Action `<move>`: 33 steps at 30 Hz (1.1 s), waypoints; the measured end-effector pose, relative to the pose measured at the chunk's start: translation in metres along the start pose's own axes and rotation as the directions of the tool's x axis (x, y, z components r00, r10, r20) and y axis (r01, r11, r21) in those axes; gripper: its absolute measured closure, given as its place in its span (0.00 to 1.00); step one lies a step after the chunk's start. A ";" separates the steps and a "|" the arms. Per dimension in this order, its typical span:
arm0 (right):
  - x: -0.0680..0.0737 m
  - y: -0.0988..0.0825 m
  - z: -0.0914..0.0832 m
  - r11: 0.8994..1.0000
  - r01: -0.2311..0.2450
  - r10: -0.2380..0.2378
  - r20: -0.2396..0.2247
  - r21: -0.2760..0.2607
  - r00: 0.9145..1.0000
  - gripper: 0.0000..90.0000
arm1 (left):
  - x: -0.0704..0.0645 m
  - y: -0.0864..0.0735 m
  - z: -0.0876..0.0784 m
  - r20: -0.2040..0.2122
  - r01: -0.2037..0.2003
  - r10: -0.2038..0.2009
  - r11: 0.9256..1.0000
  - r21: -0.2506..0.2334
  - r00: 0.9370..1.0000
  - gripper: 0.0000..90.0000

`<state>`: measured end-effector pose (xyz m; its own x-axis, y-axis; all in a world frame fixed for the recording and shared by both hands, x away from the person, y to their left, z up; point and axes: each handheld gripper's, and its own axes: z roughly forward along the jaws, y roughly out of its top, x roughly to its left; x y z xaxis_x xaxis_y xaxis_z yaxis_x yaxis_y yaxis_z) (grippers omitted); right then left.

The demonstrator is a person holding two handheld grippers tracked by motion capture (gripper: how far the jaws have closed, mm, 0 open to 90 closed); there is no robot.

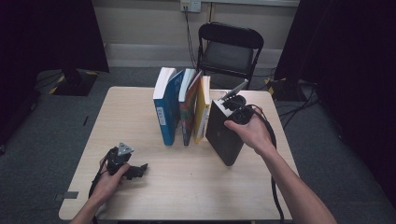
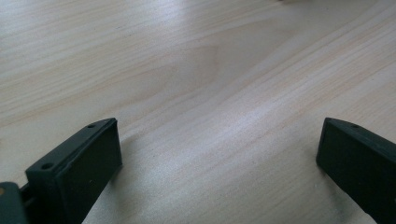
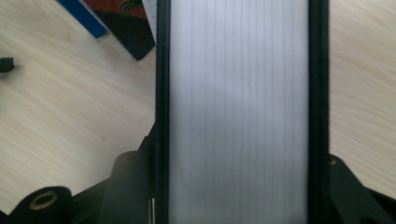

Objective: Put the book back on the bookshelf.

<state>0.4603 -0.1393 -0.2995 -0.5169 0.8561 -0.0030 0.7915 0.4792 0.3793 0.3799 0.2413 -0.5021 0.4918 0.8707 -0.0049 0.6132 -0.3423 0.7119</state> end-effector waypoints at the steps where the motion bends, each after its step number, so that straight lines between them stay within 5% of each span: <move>1: 0.000 0.002 0.000 1.000 -0.007 0.007 0.002 -0.005 1.000 0.59 | 0.000 0.000 0.000 0.000 0.000 0.000 1.000 0.000 1.000 0.00; 19: -0.005 0.042 0.014 0.993 -0.114 0.114 0.045 0.010 0.993 0.59 | 0.000 0.000 0.000 0.003 0.001 -0.001 1.000 -0.002 1.000 0.00; 33: -0.012 0.075 0.033 0.977 -0.210 0.208 0.083 0.022 0.975 0.59 | 0.000 0.000 0.000 0.004 0.001 -0.001 1.000 -0.002 1.000 0.00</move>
<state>0.5366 -0.1078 -0.3015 -0.3121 0.9500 -0.0009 0.8894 0.2925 0.3512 0.3803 0.2413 -0.5023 0.4941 0.8694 -0.0082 0.6121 -0.3411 0.7134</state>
